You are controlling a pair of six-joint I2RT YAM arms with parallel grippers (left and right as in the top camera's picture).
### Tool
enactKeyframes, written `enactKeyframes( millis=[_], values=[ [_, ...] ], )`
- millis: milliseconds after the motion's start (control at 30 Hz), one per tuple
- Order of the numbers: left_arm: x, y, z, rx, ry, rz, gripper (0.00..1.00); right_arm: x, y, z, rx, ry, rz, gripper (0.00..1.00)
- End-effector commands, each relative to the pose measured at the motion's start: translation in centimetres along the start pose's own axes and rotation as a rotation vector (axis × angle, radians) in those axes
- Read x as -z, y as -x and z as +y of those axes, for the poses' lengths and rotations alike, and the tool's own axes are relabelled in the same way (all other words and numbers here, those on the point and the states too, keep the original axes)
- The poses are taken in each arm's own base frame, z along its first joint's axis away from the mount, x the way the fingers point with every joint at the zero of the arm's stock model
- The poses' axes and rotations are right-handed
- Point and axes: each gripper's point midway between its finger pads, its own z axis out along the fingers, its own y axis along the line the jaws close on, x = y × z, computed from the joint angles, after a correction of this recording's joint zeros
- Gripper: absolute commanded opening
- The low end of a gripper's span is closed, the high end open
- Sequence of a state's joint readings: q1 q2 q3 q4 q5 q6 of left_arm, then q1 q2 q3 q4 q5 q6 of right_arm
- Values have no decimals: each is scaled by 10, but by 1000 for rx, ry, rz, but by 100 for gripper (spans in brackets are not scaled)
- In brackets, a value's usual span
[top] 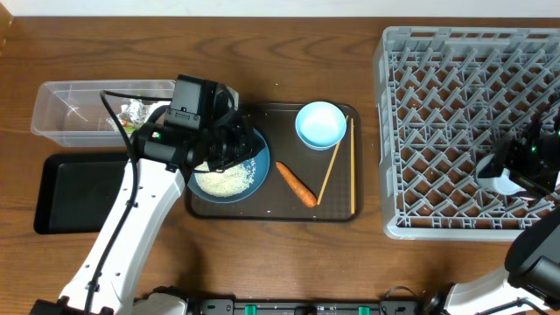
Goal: Sort waste into correct bins and load items into the dishwasher rack
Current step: 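Carry the light-blue cup with the right gripper and place it in the rack, then reach the right gripper to the light-blue bowl and grasp its rim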
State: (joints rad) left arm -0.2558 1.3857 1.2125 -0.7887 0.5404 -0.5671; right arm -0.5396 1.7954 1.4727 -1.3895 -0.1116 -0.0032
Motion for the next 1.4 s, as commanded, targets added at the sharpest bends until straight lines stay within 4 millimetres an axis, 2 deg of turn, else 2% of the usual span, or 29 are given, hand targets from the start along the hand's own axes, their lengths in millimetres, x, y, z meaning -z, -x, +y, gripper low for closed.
enactKeyframes(
  millis=[0,67,200,333,500,967,1067,1200,1367],
  values=[
    [5,5,1,-19,21,-32,24,7,4,1,-16,20,-26,64],
    [5,7,3,-29,32,-39,24,15,5,7,-11,46,-53,64],
    [5,7,7,-36,49,-42,24,43,10,12,2,59,-143,64],
    [5,6,7,-40,51,-40,24,63,12,14,12,57,-216,72],
    [5,6,7,-39,51,-40,24,59,8,13,9,53,-200,68],
    [5,6,8,-38,53,-37,24,54,0,16,11,64,-165,69],
    [5,6,8,-38,53,-38,25,56,-1,41,79,168,-165,70],
    [5,8,16,-36,98,-53,30,63,-7,98,300,368,-180,69],
    [8,10,34,-56,197,-77,32,60,-14,156,510,404,-209,69]
  ],
)
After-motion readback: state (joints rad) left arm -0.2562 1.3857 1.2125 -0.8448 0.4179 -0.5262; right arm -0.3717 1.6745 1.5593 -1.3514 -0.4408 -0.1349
